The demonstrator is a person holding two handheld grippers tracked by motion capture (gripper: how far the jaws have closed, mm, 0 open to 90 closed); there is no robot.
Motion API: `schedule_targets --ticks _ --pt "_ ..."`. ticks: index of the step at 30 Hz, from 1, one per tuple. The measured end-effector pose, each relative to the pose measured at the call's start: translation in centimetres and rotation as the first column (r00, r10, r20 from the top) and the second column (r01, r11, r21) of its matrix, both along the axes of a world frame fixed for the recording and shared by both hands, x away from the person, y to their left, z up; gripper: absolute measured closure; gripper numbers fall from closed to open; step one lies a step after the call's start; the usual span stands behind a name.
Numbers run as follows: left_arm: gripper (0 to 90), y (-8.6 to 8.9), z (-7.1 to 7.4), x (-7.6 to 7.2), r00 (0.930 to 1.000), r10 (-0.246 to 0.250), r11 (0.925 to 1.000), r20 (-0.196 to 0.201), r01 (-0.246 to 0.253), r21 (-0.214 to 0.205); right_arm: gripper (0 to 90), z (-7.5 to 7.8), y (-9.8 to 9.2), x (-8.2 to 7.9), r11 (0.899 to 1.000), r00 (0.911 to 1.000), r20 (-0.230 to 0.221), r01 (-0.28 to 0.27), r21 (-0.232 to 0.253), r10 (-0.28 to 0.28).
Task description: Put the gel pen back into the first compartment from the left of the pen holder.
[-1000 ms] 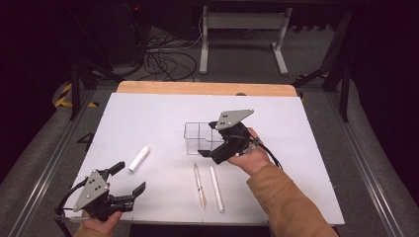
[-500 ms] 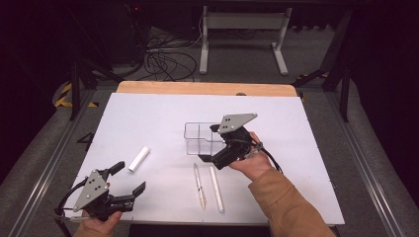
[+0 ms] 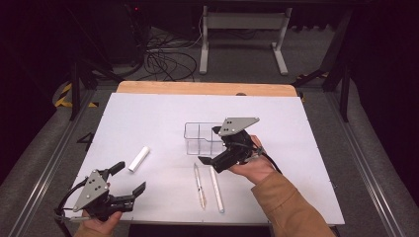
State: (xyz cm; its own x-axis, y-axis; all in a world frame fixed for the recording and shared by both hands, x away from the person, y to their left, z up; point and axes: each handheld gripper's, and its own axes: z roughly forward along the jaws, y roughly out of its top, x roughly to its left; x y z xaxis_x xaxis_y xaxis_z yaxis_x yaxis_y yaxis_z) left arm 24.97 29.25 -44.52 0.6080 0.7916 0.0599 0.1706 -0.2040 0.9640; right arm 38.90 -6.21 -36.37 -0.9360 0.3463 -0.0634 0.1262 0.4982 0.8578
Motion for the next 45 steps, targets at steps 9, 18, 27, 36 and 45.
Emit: schedule_targets --ticks 9,18,27,36,45 --pt "10.9 0.0 0.0 0.1 1.0000 -0.002 1.0000 -0.003 0.002 0.001 3.9 -0.1 0.0 -0.4 0.999 0.9988 -0.027 0.040 0.002 -0.040" --pt "10.9 0.0 0.0 0.1 1.0000 -0.001 1.0000 -0.004 0.001 -0.002 26.6 -0.1 0.1 -1.4 0.999 0.9989 -0.026 0.039 -0.004 -0.039" --pt "10.9 0.0 0.0 0.0 1.0000 0.000 1.0000 -0.002 0.000 0.001 33.2 -0.4 0.3 -2.1 0.998 0.9983 -0.014 0.056 -0.031 -0.057" --pt "10.9 -0.1 0.0 0.1 0.9999 -0.008 0.9999 -0.009 0.008 0.009 40.7 -0.9 0.8 -2.5 0.988 0.9908 -0.038 0.126 -0.088 -0.130" --pt "10.9 -0.1 0.0 0.1 1.0000 -0.006 1.0000 -0.007 0.006 0.002 42.6 -1.9 1.8 -2.8 0.973 0.9771 -0.081 0.185 -0.139 -0.197"
